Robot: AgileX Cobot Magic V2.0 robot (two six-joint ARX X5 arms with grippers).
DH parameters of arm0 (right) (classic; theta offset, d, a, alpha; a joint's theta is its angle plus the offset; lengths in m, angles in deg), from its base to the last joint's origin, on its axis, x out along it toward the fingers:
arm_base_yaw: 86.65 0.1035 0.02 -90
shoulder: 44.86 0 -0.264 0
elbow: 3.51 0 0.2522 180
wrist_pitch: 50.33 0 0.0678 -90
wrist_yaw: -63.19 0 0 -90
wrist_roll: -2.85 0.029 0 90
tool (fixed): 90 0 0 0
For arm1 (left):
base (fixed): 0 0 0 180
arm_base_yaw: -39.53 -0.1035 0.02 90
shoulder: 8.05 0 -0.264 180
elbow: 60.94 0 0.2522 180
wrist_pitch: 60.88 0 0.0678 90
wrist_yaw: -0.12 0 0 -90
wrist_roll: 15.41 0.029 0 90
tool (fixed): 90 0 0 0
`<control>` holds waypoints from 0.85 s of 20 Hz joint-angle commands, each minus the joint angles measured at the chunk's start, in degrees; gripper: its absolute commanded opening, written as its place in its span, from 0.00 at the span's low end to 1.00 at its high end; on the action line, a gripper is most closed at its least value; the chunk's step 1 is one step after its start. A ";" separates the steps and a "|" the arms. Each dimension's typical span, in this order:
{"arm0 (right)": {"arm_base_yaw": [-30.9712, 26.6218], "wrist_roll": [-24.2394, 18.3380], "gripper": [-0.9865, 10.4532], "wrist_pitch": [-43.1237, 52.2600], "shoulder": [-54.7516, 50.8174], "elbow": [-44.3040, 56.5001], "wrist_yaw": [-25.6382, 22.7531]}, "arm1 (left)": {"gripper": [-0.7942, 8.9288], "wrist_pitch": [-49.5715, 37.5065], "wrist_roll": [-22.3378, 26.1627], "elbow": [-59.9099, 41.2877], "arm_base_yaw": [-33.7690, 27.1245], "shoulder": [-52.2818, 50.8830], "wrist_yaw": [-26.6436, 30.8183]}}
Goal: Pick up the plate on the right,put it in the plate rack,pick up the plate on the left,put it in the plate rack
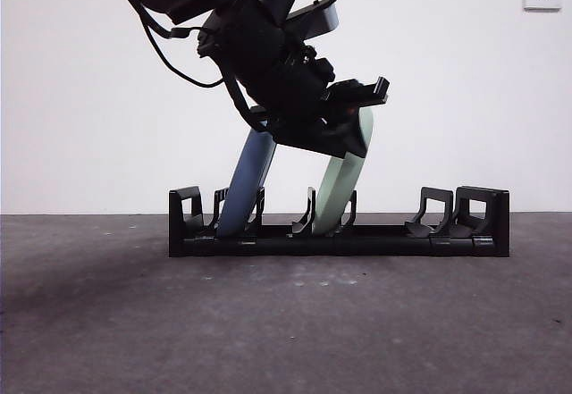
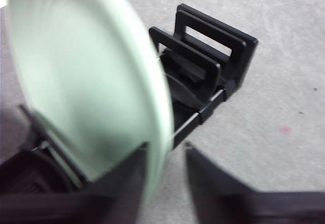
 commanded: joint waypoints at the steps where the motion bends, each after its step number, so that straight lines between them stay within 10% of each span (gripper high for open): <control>1: 0.09 0.52 0.53 -1.49 -0.20 0.37 -0.02 | 0.48 -0.09 0.24 -0.42 -0.15 0.35 -1.36; 17: 0.09 -1.66 0.53 -1.49 -0.07 0.37 -1.33 | 0.48 16.26 0.07 -0.42 2.12 -23.63 -1.40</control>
